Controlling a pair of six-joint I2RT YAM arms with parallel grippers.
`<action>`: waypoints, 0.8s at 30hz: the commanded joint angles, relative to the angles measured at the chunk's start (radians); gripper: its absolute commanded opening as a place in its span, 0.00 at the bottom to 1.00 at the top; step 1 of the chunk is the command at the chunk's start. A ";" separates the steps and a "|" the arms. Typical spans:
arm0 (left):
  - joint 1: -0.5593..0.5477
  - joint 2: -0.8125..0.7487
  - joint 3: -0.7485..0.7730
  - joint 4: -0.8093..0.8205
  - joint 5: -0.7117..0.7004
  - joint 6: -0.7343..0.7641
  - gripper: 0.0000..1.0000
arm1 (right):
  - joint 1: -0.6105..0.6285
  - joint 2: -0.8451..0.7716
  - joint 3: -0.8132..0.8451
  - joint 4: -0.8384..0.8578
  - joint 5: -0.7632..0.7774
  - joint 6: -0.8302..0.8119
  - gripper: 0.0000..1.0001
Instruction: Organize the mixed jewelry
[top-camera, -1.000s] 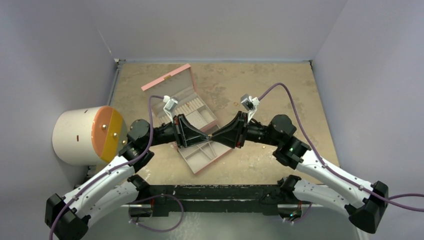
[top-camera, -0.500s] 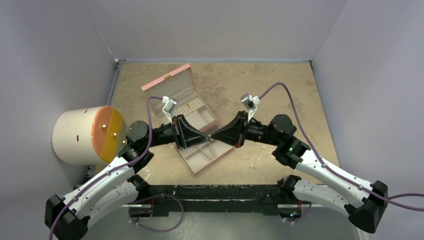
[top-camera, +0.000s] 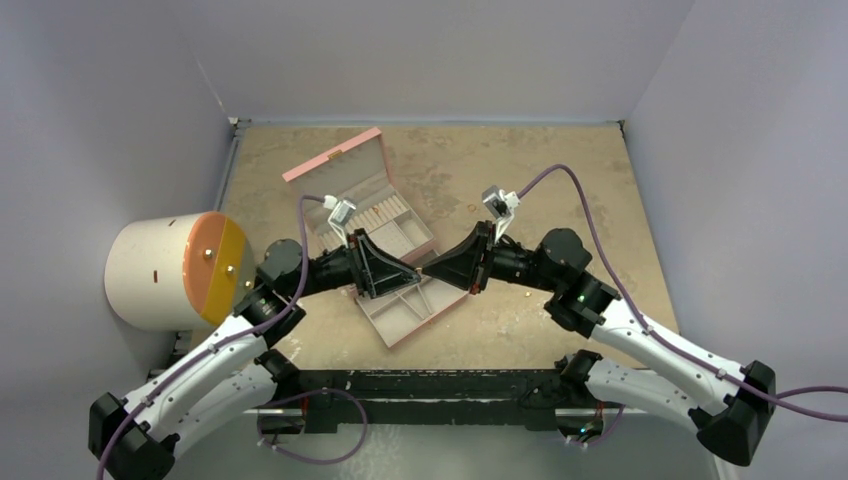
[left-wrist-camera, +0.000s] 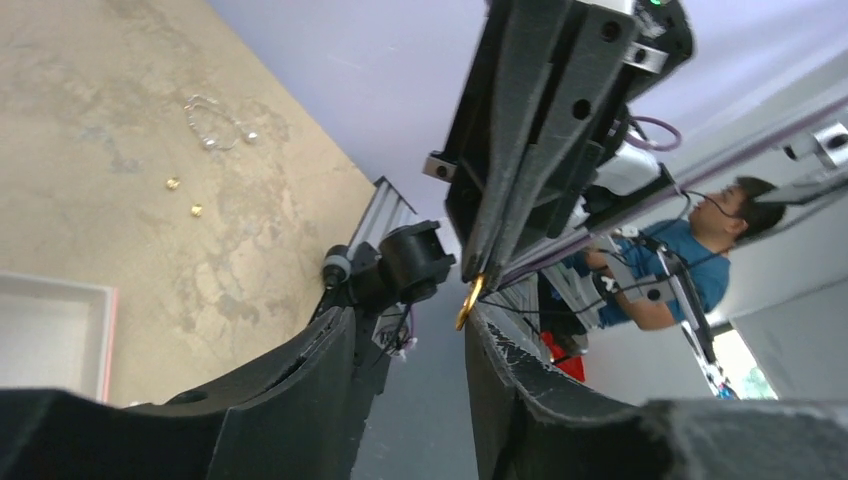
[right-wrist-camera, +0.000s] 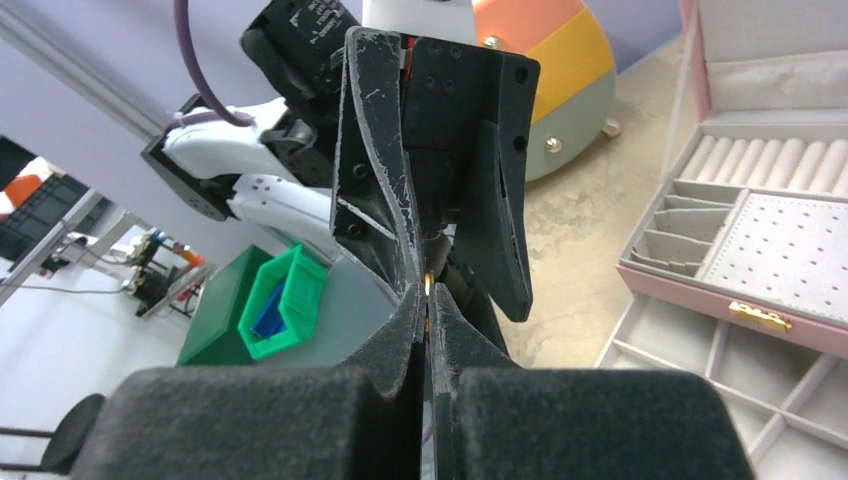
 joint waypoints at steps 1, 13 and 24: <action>-0.002 -0.046 0.086 -0.236 -0.175 0.161 0.48 | 0.000 -0.005 0.063 -0.044 0.086 -0.058 0.00; -0.002 -0.183 0.223 -0.672 -0.560 0.366 0.63 | 0.000 0.201 0.315 -0.326 0.370 -0.208 0.00; -0.002 -0.218 0.358 -0.938 -0.917 0.436 0.67 | 0.000 0.621 0.744 -0.657 0.494 -0.340 0.00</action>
